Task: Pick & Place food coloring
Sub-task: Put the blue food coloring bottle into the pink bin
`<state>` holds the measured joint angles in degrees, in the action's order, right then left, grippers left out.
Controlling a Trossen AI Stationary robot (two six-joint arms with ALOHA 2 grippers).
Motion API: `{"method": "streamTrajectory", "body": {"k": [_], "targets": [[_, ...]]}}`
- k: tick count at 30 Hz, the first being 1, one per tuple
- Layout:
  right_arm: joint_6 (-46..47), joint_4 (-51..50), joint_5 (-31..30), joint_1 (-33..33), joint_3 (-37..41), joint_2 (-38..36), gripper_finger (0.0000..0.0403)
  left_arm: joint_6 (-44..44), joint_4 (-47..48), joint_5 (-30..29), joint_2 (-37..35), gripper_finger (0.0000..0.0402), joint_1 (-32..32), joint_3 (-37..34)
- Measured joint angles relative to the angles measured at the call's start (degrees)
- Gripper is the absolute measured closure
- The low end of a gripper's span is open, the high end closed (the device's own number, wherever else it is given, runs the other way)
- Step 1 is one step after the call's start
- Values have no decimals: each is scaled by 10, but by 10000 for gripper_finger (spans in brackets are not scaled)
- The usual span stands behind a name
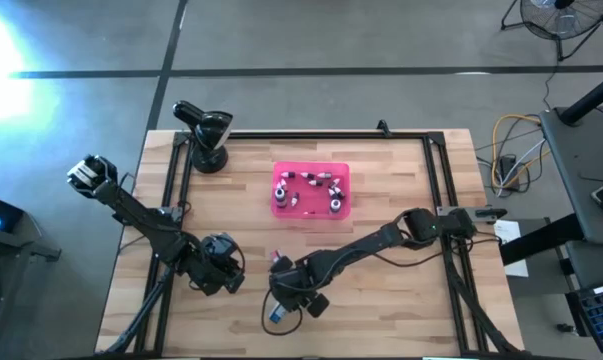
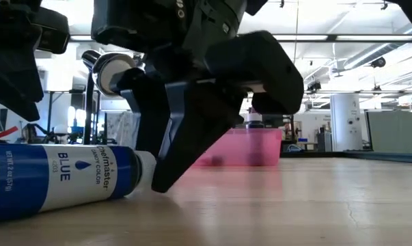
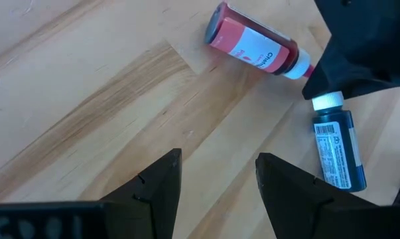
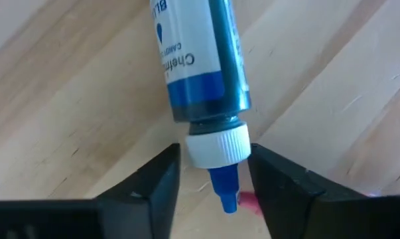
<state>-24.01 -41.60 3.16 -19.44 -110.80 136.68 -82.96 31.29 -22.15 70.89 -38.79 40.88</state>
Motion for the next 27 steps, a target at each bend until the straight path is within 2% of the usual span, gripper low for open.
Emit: {"method": "streamTrajectory", "body": {"k": [10, 16, 21, 27], "targets": [[59, -10, 1, 1, -17, 0, 320, 3, 0, 0, 0, 232, 0, 0], [90, -30, -1, 3, -50, -1, 341, 5, 0, -3, 0, 232, 0, 0], [154, -32, -1, 10, -50, -1, 308, 6, 0, -4, 0, 232, 0, 0], [244, -20, -2, 16, -55, -1, 222, 5, -2, -4, 0, 232, 0, 0]]}}
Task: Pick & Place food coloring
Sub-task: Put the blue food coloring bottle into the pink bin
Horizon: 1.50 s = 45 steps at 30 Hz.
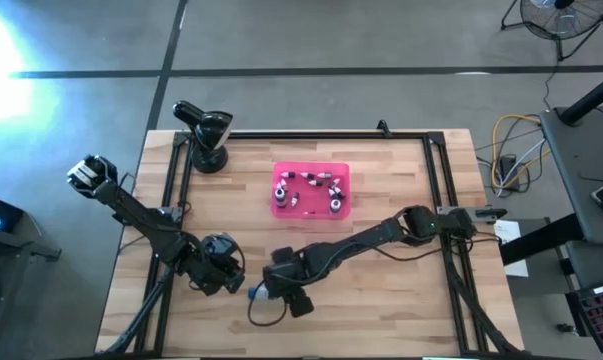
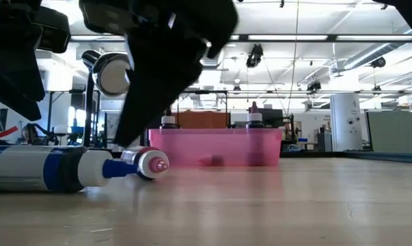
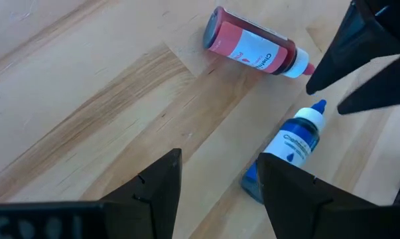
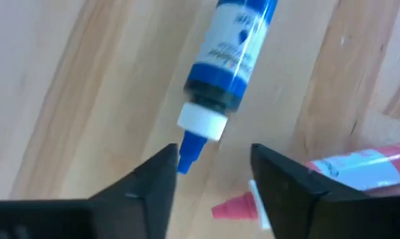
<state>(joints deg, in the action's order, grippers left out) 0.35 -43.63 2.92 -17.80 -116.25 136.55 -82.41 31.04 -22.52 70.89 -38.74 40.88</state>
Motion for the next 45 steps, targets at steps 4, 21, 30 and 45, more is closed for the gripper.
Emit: {"method": "streamTrajectory", "body": {"k": [4, 21, 30, 45], "targets": [[19, 25, 3, 0, 0, 0, 168, 1, 0, 0, 0, 232, 0, 0], [134, 119, -16, -11, 48, 2, 139, 17, 0, 1, 0, 232, -1, -2], [211, 131, -18, -11, 78, 2, 168, 16, 0, 7, 0, 232, 0, -9], [220, 153, -65, -13, 90, 2, 184, 20, 0, 7, 0, 232, 0, -9]]}}
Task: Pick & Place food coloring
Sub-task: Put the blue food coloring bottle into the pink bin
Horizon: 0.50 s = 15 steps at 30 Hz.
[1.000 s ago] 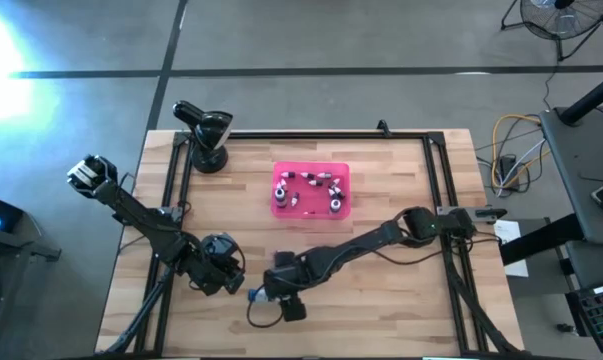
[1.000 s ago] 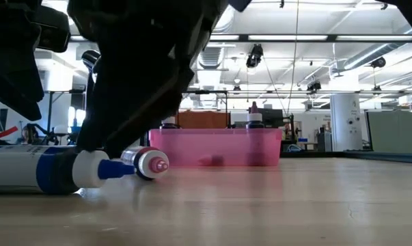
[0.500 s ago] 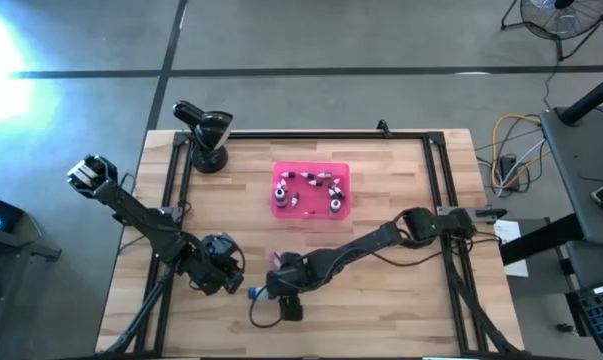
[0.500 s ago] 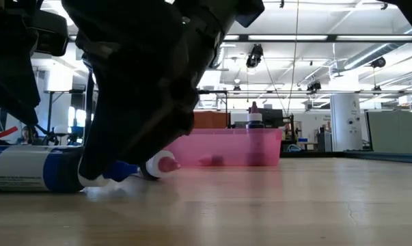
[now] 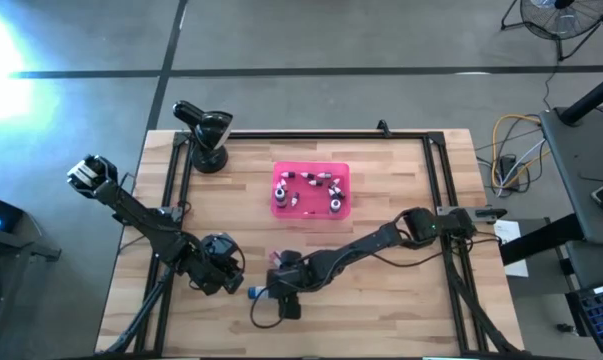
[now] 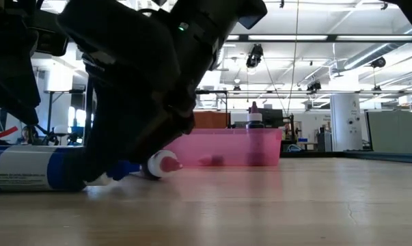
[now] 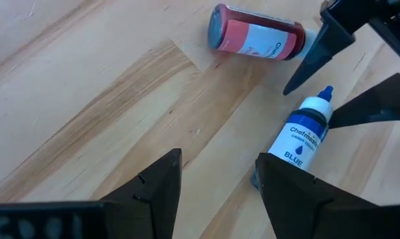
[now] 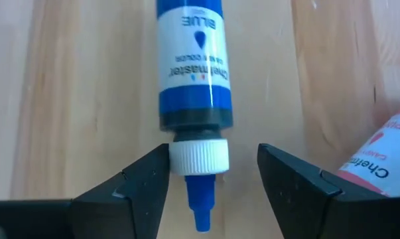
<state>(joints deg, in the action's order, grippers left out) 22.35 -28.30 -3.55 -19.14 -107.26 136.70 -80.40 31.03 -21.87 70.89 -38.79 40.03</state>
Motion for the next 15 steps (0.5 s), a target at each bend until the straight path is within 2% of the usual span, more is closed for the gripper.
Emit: {"method": "streamTrajectory", "body": {"k": [8, 15], "targets": [[-9, 6, -6, 0, 13, 0, 187, 0, 0, 0, 0, 232, 0, 0], [-59, 4, -14, 0, 10, 0, 226, 0, 0, 0, 0, 232, 0, 0]]}}
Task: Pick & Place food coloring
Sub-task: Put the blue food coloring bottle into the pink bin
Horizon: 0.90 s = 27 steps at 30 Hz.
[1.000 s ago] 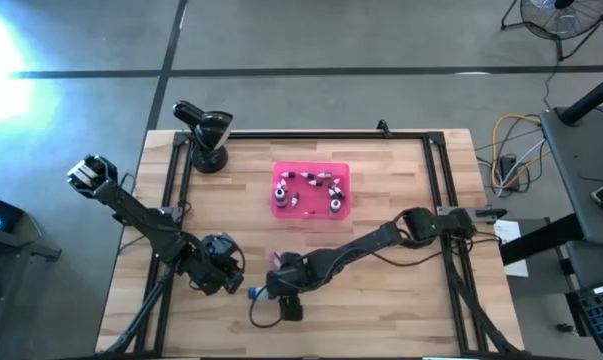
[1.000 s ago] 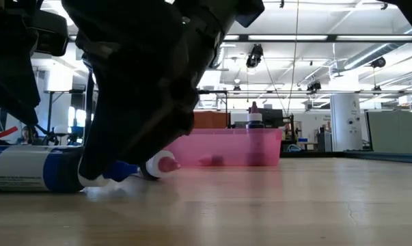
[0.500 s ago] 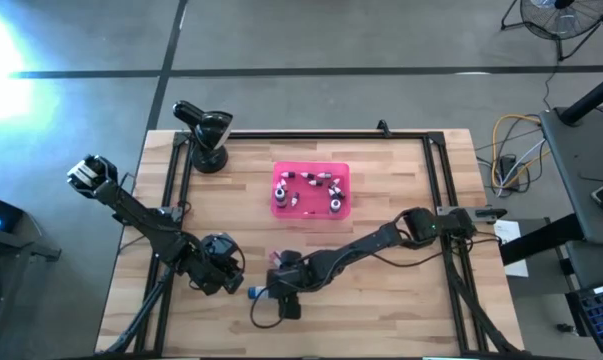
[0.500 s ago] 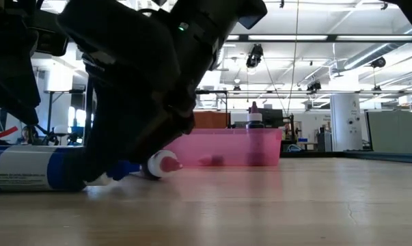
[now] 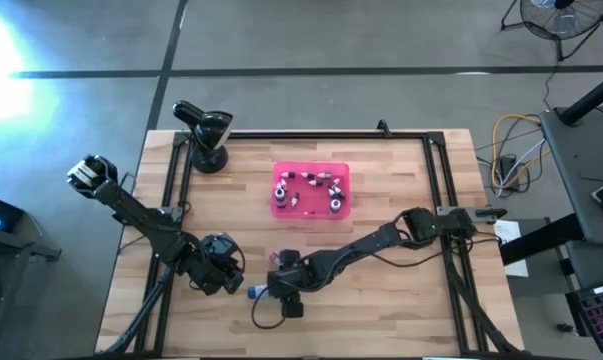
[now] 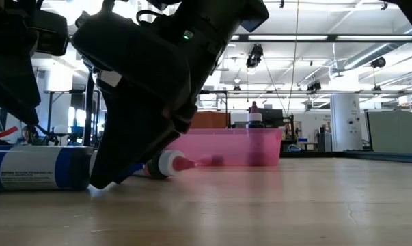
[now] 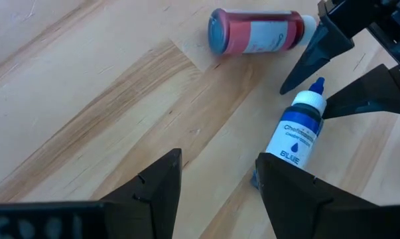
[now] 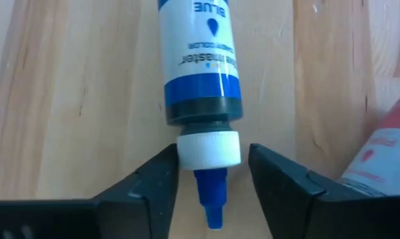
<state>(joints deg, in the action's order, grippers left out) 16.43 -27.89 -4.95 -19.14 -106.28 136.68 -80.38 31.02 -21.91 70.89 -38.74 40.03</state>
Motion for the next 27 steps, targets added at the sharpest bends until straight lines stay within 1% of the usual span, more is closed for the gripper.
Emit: {"method": "streamTrajectory", "body": {"k": [6, 9, 15, 17, 19, 23, 27], "targets": [[0, 0, 0, 0, 0, 0, 275, -1, 0, 0, 0, 232, 0, 0], [-1, -25, 3, 0, -12, -1, 297, -1, 0, 0, 0, 232, 0, 0], [-20, -122, 5, 0, -81, -15, 302, -1, 0, 0, 0, 232, 0, 0], [0, -188, 10, 0, -109, -23, 302, -1, 0, 0, 0, 232, 0, 0], [41, -282, 21, 4, -145, -27, 302, -1, 0, 0, 0, 232, 0, 0], [97, -476, 107, 23, -190, -29, 301, 0, -1, -6, 0, 232, -1, 0], [148, -624, 191, 33, -188, -28, 301, 13, -1, -11, 0, 232, -1, 0]]}}
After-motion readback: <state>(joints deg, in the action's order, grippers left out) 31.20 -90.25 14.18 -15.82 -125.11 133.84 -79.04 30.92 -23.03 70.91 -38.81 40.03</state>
